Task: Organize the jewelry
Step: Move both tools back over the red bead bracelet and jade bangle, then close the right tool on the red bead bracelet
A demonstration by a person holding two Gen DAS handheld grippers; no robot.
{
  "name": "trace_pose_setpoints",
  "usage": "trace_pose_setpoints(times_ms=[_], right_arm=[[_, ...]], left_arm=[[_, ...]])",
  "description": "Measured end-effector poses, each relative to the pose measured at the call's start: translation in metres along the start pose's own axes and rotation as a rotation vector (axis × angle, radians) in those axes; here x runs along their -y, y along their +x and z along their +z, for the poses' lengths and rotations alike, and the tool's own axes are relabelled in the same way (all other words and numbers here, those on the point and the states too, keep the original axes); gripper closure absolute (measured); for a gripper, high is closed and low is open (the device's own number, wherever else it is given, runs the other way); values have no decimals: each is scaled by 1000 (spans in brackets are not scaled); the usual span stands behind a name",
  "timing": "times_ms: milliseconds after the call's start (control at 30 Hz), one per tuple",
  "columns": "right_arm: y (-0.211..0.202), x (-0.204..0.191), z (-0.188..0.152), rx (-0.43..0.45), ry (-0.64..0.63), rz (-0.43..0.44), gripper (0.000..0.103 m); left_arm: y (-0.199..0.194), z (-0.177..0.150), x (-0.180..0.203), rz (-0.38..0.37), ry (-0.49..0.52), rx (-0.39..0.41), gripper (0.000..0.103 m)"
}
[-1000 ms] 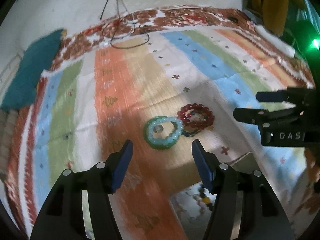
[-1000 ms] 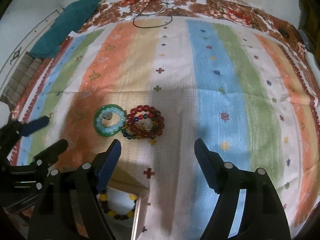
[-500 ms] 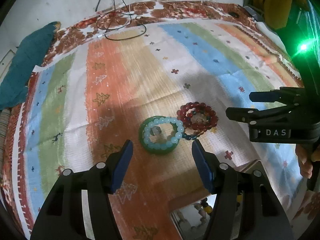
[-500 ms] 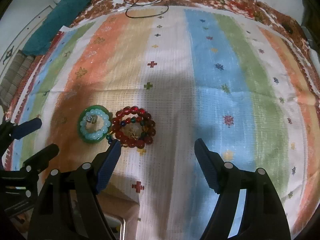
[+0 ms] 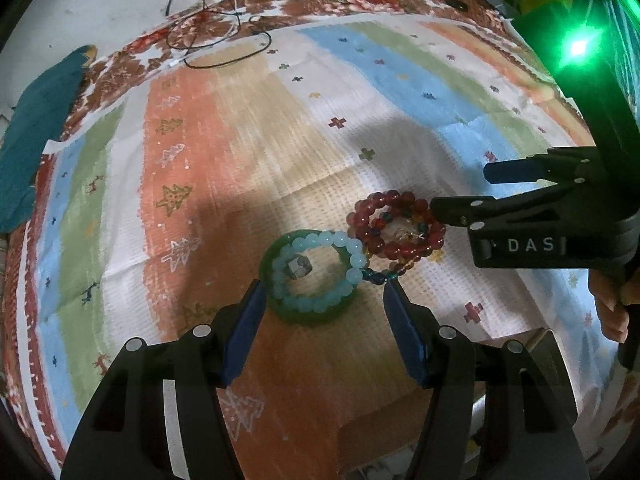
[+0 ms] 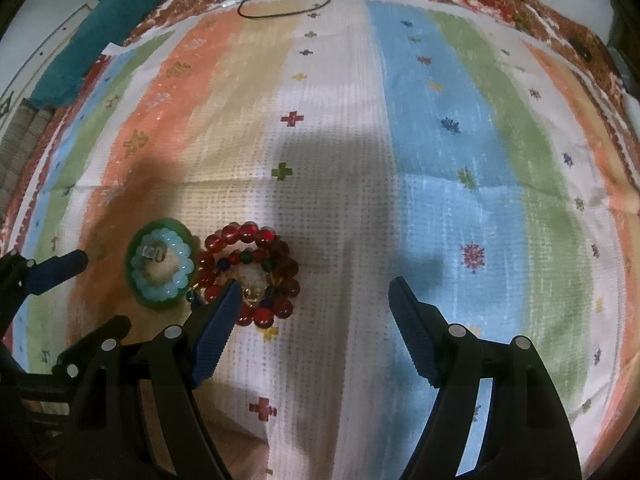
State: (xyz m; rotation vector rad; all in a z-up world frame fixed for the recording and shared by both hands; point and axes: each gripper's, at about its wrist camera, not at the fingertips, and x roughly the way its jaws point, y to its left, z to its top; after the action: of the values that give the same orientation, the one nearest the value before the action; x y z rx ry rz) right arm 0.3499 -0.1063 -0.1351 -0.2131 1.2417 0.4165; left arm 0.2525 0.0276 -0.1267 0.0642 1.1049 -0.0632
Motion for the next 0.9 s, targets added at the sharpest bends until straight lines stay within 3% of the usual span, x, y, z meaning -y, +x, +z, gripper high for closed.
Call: trace_pose_setpoints(times_ms=[333, 533, 700, 900], right_arm=[[15, -3, 8, -15, -17, -6, 28], [26, -5, 10, -27, -31, -23, 42], [32, -9, 7, -35, -53, -24, 44], [32, -7, 6, -31, -62, -13, 57]], left_arm=[[22, 4, -5, -7, 6, -29, 42], [35, 6, -2, -15, 31, -45, 45], [42, 8, -1, -23, 38, -52, 52], [47, 10, -2, -37, 40, -52, 72]])
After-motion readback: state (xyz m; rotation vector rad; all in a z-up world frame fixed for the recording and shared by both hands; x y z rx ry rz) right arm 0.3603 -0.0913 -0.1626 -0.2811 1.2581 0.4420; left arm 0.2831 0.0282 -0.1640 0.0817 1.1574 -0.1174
